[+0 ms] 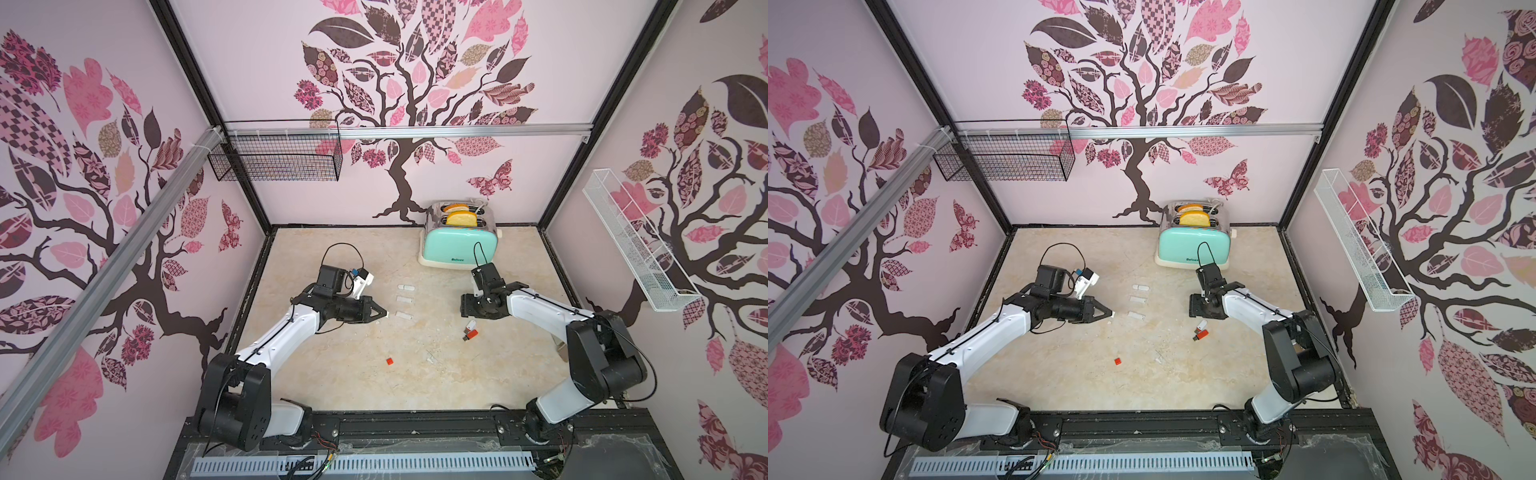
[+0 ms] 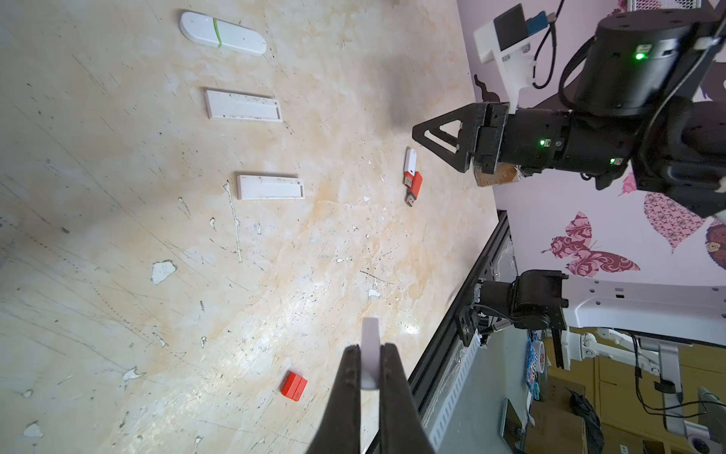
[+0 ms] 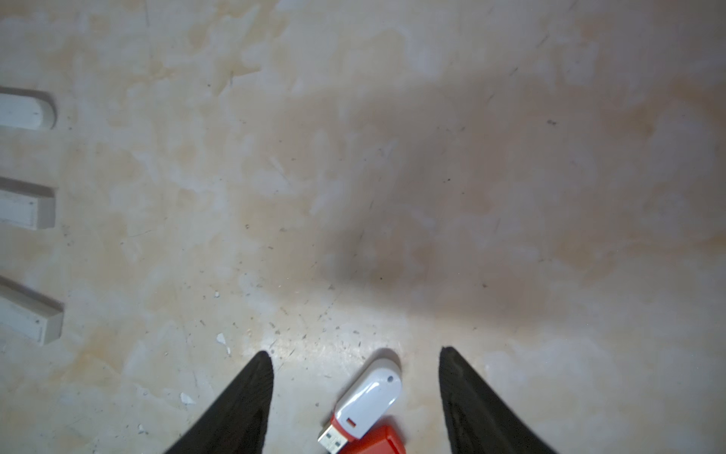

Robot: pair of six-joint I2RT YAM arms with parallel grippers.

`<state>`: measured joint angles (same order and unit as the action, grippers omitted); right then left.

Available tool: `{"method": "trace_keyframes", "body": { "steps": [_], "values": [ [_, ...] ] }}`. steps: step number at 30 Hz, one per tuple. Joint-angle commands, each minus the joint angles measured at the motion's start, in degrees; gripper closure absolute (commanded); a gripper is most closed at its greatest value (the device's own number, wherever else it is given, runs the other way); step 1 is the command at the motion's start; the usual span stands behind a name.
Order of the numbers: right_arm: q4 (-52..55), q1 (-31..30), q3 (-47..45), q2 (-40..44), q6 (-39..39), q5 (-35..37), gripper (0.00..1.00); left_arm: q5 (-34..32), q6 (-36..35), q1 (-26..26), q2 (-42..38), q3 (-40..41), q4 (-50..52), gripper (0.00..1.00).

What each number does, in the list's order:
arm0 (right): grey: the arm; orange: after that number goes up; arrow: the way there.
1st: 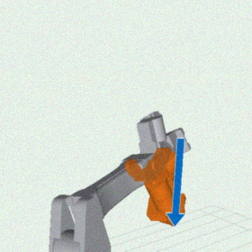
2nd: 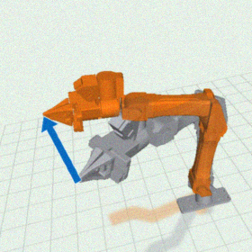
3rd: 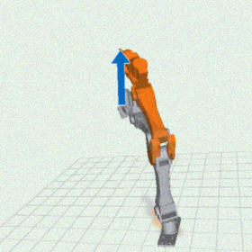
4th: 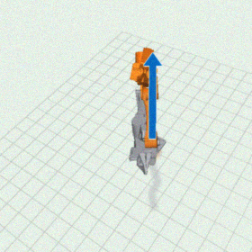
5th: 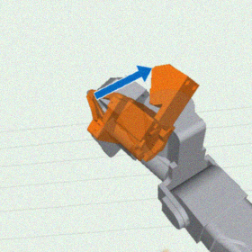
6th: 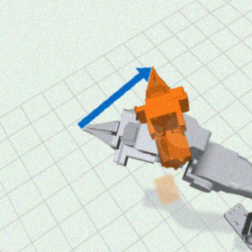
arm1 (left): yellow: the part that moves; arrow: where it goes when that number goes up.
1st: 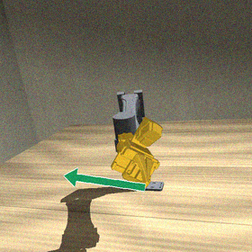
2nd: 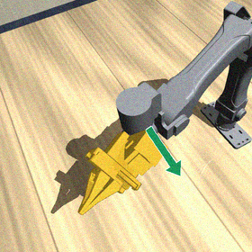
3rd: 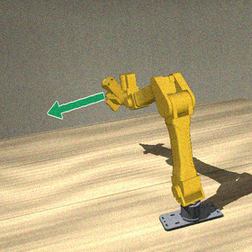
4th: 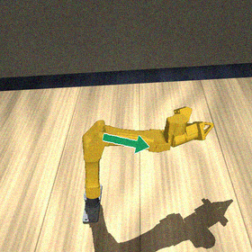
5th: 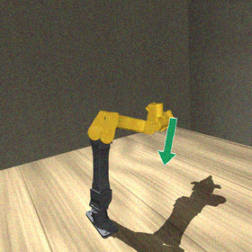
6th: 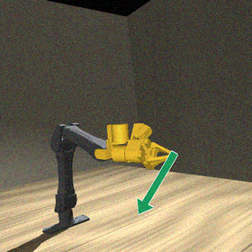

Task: Close the usb drive cover
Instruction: Pick up the USB drive from the center of the board.

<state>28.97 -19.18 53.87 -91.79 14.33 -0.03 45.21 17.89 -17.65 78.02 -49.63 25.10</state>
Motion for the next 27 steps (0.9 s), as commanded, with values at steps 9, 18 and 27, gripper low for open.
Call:
{"method": "trace_keyframes", "body": {
  "steps": [9,18,27],
  "values": [
    [5.69,-0.24,4.86,-4.23,4.84,-0.28,0.35,0.21,-1.28,0.94,-2.08,-0.20,-0.46,1.00],
    [6.52,-0.24,2.51,-4.97,6.85,-1.42,0.44,0.72,-1.27,0.96,-1.78,-0.47,-0.23,1.00],
    [9.88,-0.24,0.30,-2.84,9.64,-1.32,0.46,0.00,-1.99,1.40,-3.31,0.18,0.32,1.00]
  ]
}}
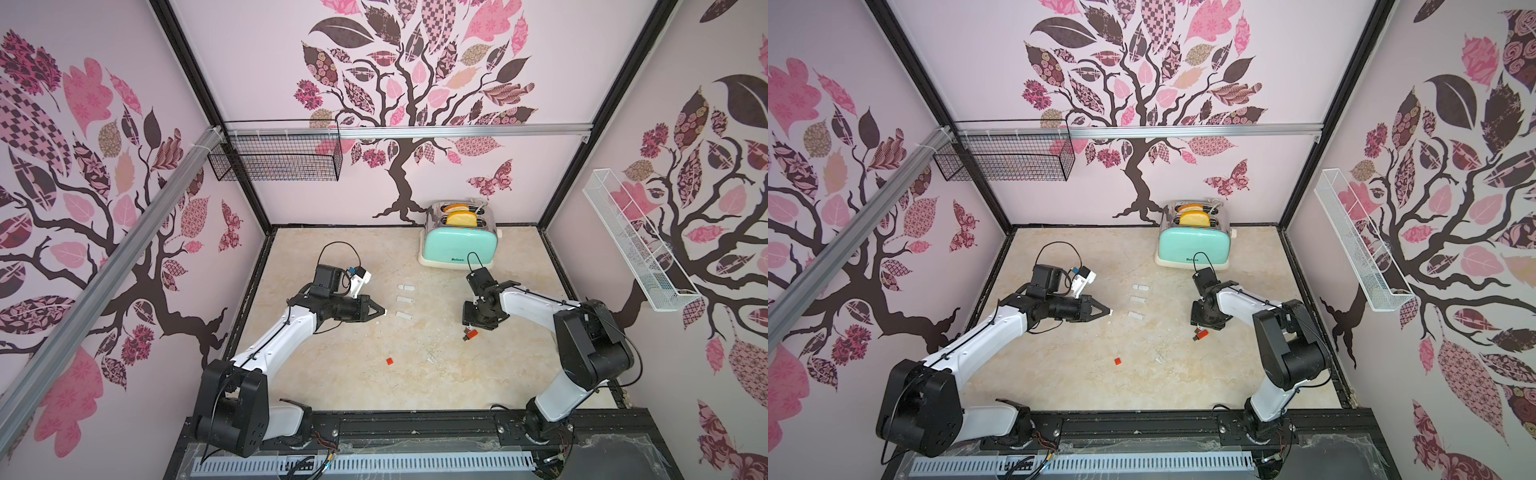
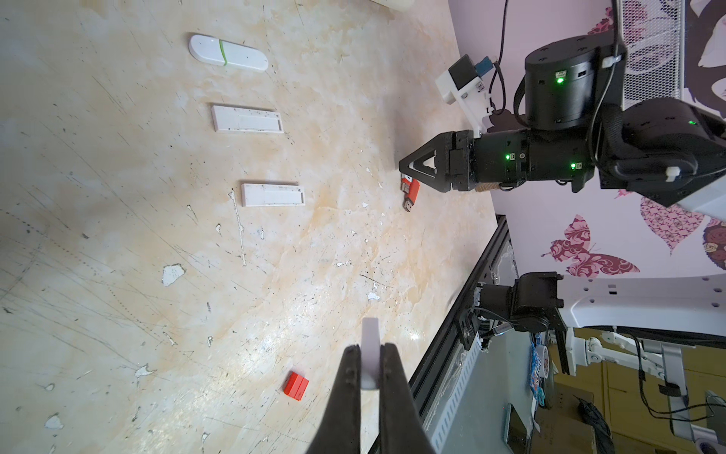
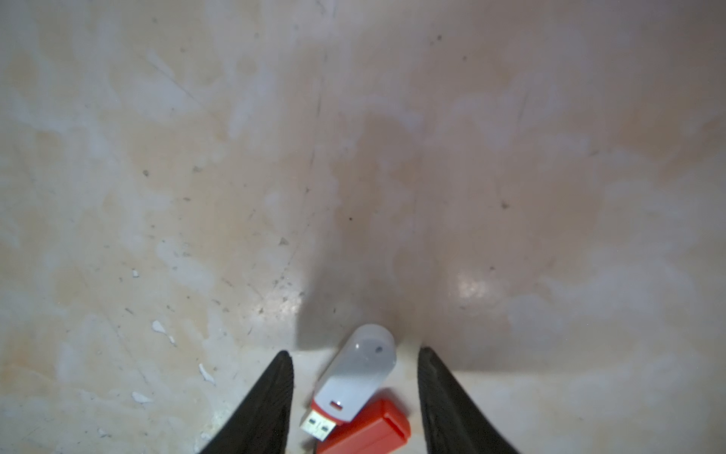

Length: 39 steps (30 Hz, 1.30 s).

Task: Close the usb drive cover
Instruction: Pick up the USB drive from the center of the board.

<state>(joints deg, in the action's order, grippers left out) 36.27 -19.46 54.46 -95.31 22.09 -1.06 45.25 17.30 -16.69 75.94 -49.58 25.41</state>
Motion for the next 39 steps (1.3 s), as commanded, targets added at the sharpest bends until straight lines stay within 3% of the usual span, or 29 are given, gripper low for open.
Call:
{"method": "trace_keyframes", "body": {
  "steps": [1,9,18,39],
  "values": [
    [1.96,0.04,-1.05,1.09,2.49,-1.49,0.47,0.01,-1.39,0.51,-1.32,0.13,-0.05,1.00],
    [-2.03,-0.43,-3.62,1.54,5.19,-7.79,0.50,0.60,-1.22,0.64,-1.50,0.43,-0.51,1.00],
    [-0.68,-2.59,-0.49,-1.63,3.35,-8.53,0.50,0.27,-1.72,0.73,-1.66,0.42,-0.21,1.00],
    [-0.19,-8.38,6.51,-5.02,7.22,-14.05,0.50,0.27,-1.79,1.11,-1.94,0.47,-0.04,1.00]
  ]
}}
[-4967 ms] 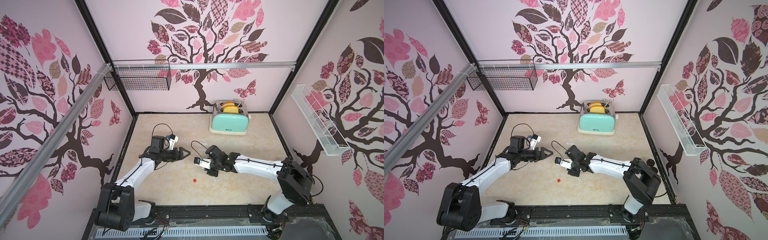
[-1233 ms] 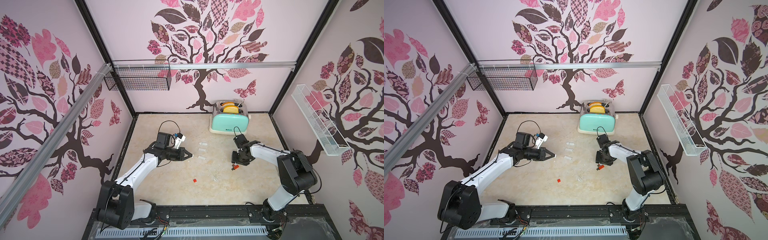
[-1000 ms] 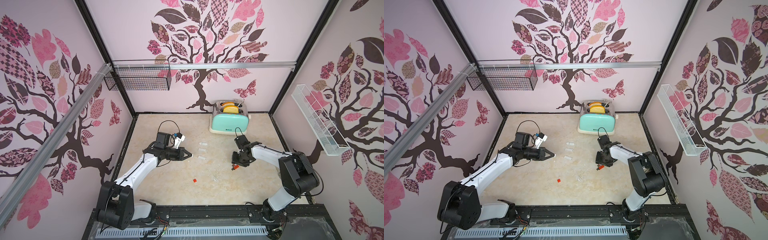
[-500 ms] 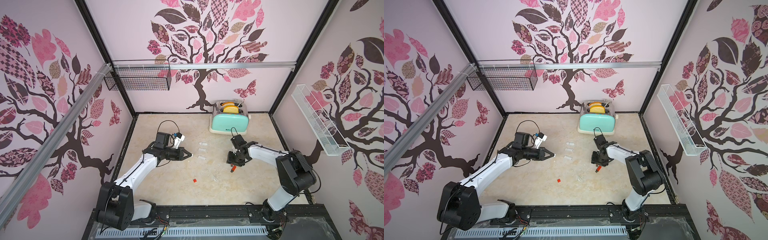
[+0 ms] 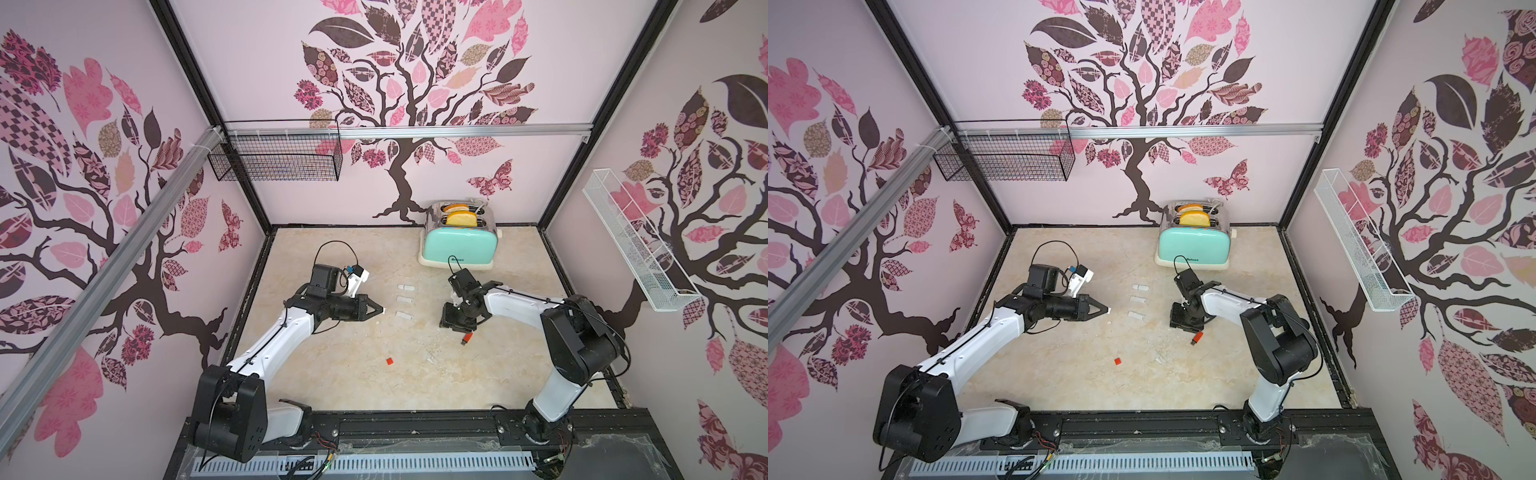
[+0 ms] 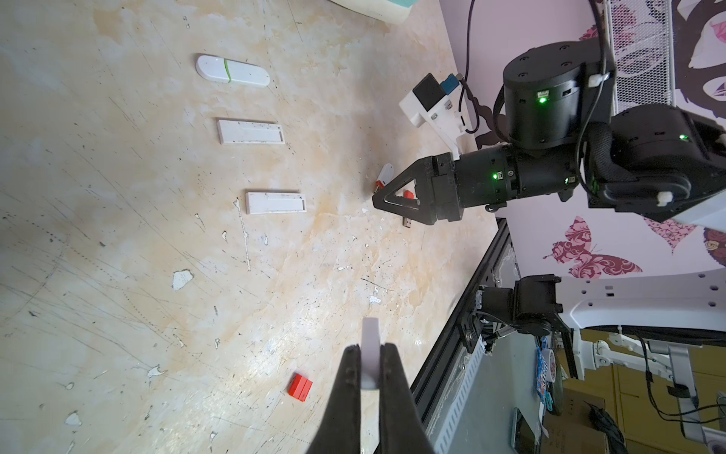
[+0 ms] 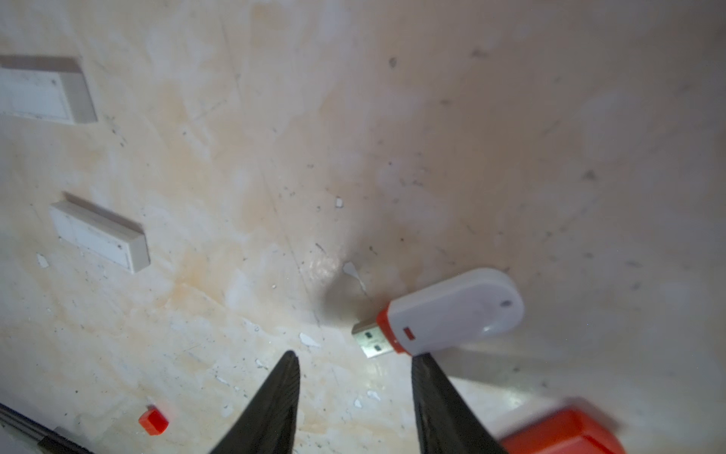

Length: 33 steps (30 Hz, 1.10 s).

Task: Close the usb drive cover
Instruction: Pick up the USB drive from the center of the board.

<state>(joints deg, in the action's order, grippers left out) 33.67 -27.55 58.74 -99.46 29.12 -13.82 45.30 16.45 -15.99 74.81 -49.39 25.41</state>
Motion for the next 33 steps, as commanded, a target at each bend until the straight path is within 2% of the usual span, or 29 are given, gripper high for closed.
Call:
{"method": "trace_keyframes", "body": {
  "steps": [1,7,13,16,20,33],
  "values": [
    [2.84,-0.23,2.77,-0.41,-0.30,-1.42,0.50,0.38,-0.81,0.42,-0.80,0.20,-0.07,1.00],
    [6.87,-0.11,8.13,0.66,-5.49,1.12,0.46,0.30,-0.96,0.49,-0.80,0.06,0.10,1.00],
    [8.38,1.01,13.90,-4.52,-10.85,5.10,0.44,0.28,-0.99,0.44,-0.76,0.04,0.09,1.00],
    [8.28,2.03,15.47,-7.82,-12.22,4.01,0.44,0.85,-0.65,0.51,-1.01,0.31,-0.19,1.00],
    [7.94,2.61,14.83,-9.52,-12.12,3.48,0.44,0.26,-0.98,0.57,-1.16,0.18,0.21,1.00],
    [7.55,2.53,6.23,-3.64,-11.24,3.98,0.45,0.67,-0.63,0.65,-0.80,0.22,-0.30,1.00]
  ]
}}
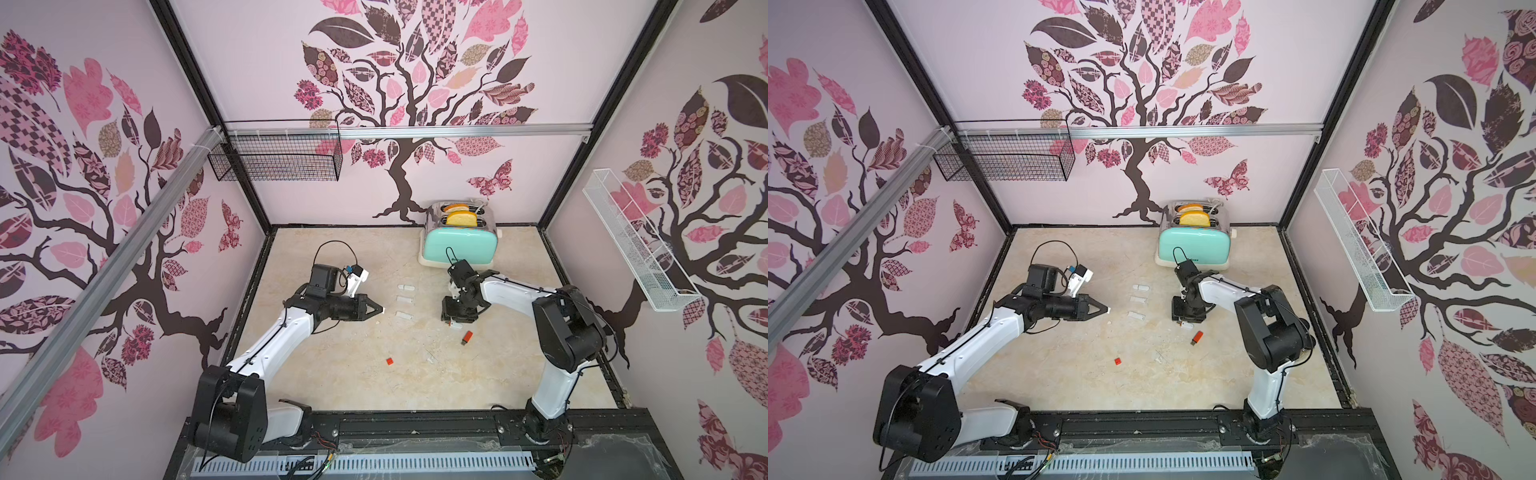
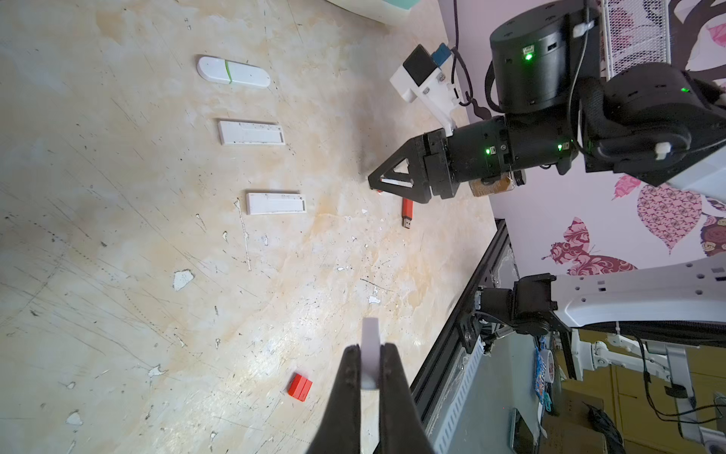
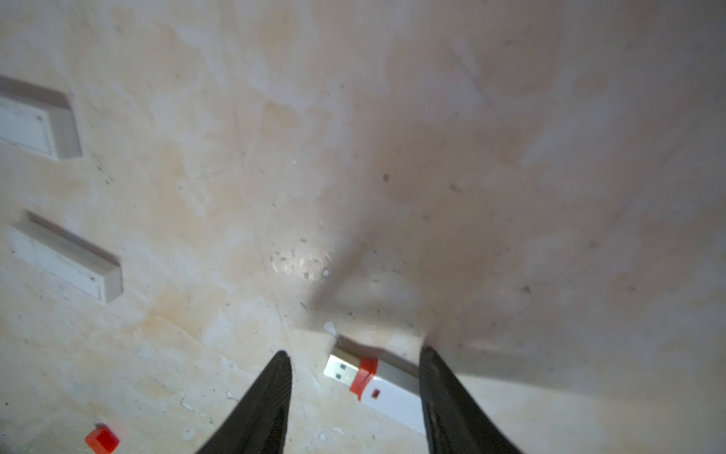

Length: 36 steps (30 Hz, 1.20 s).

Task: Close the usb drive cover
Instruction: Pick up the USB drive from the center of the board.

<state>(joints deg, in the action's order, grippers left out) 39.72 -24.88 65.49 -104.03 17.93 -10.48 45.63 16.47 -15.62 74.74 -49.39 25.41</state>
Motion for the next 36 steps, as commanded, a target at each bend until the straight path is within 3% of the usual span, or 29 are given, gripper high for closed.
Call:
{"method": "trace_keyframes", "body": {
  "steps": [1,12,36],
  "values": [
    [1.83,-0.25,-0.60,0.93,-0.22,0.49,0.45,0.25,-0.65,0.32,-0.74,0.22,-0.18,1.00],
    [6.60,-3.25,1.82,-0.36,-4.67,8.81,0.51,0.54,-0.76,0.31,-0.43,0.28,-0.48,1.00],
    [6.86,-7.37,1.78,-3.70,-7.26,13.11,0.77,0.47,-0.76,0.41,-0.21,0.04,-0.15,1.00]
  ]
}}
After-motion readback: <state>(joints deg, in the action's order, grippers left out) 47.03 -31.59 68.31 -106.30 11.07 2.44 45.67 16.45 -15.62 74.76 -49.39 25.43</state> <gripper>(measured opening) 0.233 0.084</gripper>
